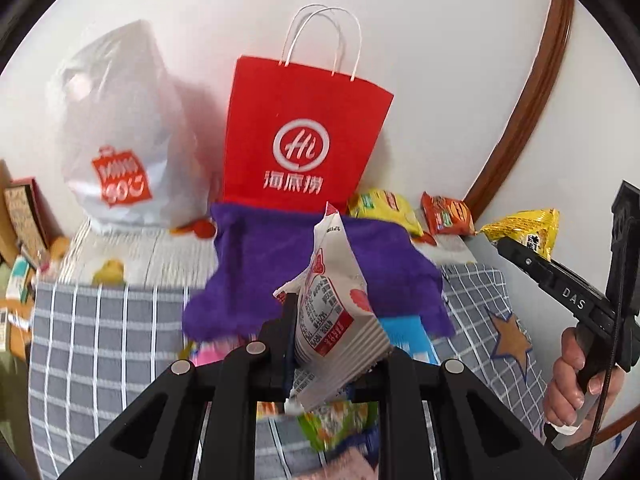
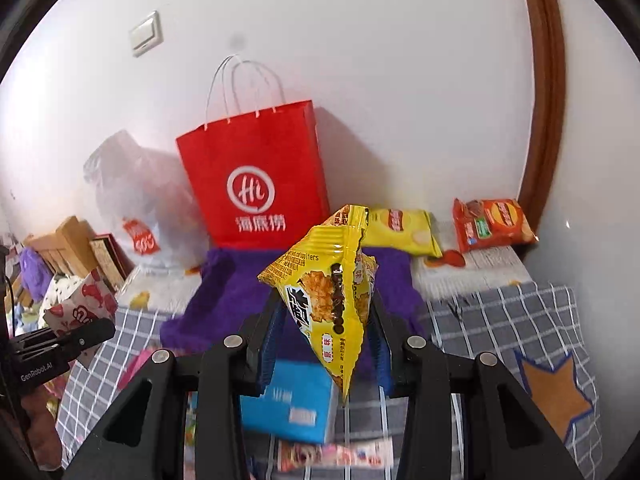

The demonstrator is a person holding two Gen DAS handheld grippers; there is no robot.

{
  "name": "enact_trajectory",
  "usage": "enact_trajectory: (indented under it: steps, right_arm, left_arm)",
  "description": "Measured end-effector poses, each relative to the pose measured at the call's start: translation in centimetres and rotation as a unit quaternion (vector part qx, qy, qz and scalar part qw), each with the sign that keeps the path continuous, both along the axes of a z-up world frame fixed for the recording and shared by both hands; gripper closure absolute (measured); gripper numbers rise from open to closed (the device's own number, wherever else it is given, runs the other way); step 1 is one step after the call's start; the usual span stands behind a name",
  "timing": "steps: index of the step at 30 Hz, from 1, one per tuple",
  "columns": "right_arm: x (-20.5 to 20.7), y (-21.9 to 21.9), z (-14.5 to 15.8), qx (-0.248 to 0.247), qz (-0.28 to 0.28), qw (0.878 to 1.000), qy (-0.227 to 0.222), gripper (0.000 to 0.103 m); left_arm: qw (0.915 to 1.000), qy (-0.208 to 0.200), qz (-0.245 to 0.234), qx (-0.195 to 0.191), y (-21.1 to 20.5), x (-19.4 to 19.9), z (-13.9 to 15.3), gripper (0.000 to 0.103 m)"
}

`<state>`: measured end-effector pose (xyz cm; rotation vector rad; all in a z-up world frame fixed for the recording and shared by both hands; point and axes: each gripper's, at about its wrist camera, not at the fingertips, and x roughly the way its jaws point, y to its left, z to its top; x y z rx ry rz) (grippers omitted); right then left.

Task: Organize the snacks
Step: 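Carry both held snacks up toward the purple towel by the red bag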

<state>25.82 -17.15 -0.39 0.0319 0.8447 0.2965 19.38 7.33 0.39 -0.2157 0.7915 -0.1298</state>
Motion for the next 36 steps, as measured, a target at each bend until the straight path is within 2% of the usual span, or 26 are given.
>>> enact_trajectory:
  steps: [9,14,21,25,30,36]
  right_arm:
    - [6.9,2.3,0.3,0.011,0.017,1.0,-0.014,0.063]
    - [10.2,2.9,-1.3,0.0,0.023,1.0,-0.016,0.063]
    - [13.7,2.4,-7.7,0.01,0.016,0.999,0.04,0.063]
    - [14.8,2.2,-10.6,-0.024,0.015,0.998,0.064,0.063]
    - [15.8,2.4,-13.2,-0.04,0.029,0.994,0.095,0.063]
    - [16.1,3.1,-15.8,-0.053,0.043,0.99,0.126,0.063]
  left_arm:
    - [1.0,0.004,-0.008,0.0,0.5,7.0,0.9,0.086]
    - [0.9999,0.008,0.0,-0.009,1.3,10.4,0.3,0.086]
    - [0.9986,0.053,0.0,-0.01,1.3,15.8,-4.3,0.086]
    - [0.9961,0.085,-0.014,-0.022,1.2,18.1,-7.3,0.086]
    - [0.9914,0.129,-0.014,-0.016,1.8,19.5,-10.9,0.086]
    - [0.9872,0.158,-0.008,-0.017,2.4,20.0,-12.9,0.086]
